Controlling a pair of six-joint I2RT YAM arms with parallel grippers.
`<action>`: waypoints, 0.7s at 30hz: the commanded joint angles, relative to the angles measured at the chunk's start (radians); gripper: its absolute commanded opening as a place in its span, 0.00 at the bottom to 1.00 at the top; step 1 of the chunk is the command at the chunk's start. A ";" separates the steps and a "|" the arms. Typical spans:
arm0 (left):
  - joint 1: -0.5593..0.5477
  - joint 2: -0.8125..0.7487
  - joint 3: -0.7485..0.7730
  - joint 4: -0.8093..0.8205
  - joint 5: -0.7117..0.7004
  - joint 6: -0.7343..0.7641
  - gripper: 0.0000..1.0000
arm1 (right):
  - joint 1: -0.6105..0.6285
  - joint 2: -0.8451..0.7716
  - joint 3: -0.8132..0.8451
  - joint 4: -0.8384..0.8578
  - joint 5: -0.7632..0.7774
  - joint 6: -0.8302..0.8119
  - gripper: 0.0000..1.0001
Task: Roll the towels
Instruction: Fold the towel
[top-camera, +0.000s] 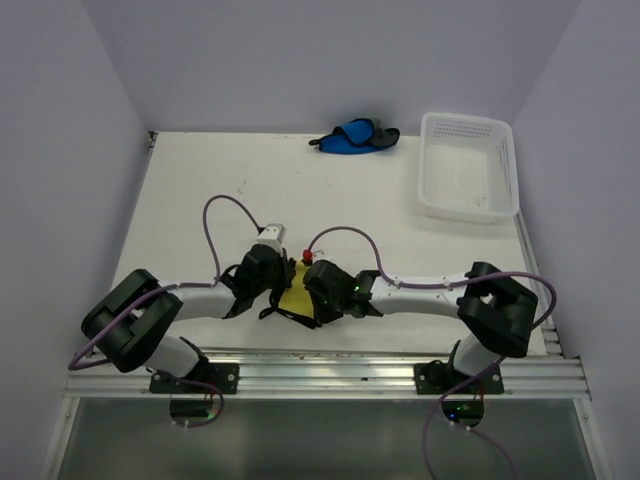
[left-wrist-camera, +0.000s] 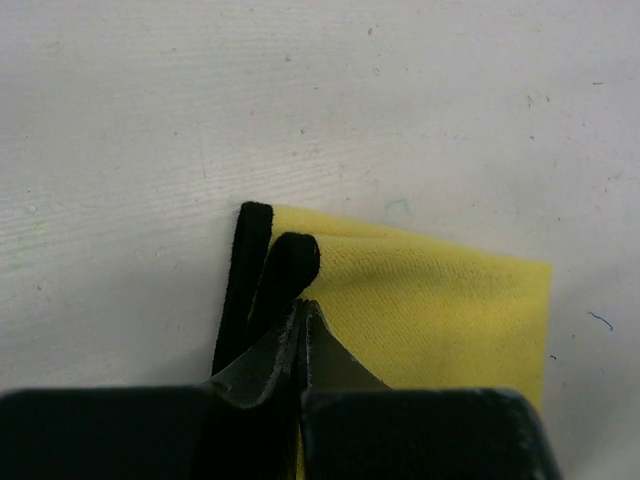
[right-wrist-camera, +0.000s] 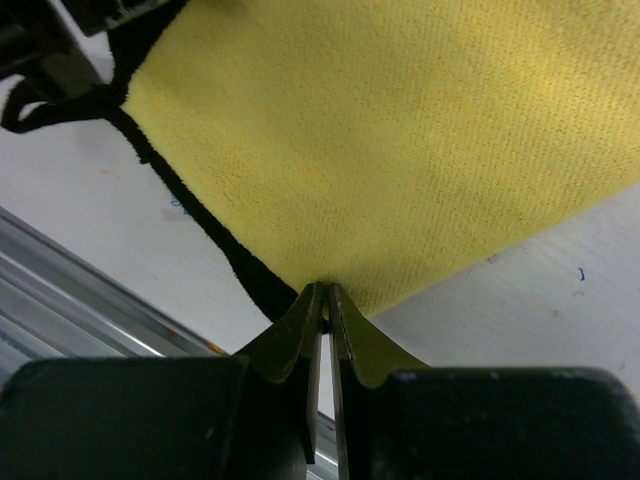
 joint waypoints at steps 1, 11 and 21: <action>0.005 -0.026 -0.017 -0.002 -0.011 -0.009 0.00 | 0.010 0.038 -0.010 0.038 -0.004 0.036 0.11; 0.005 -0.070 -0.014 -0.055 -0.028 -0.012 0.00 | 0.010 -0.011 0.064 -0.115 0.039 0.017 0.14; 0.004 -0.217 -0.144 -0.068 -0.076 -0.114 0.00 | 0.008 -0.164 0.009 -0.151 0.165 0.174 0.35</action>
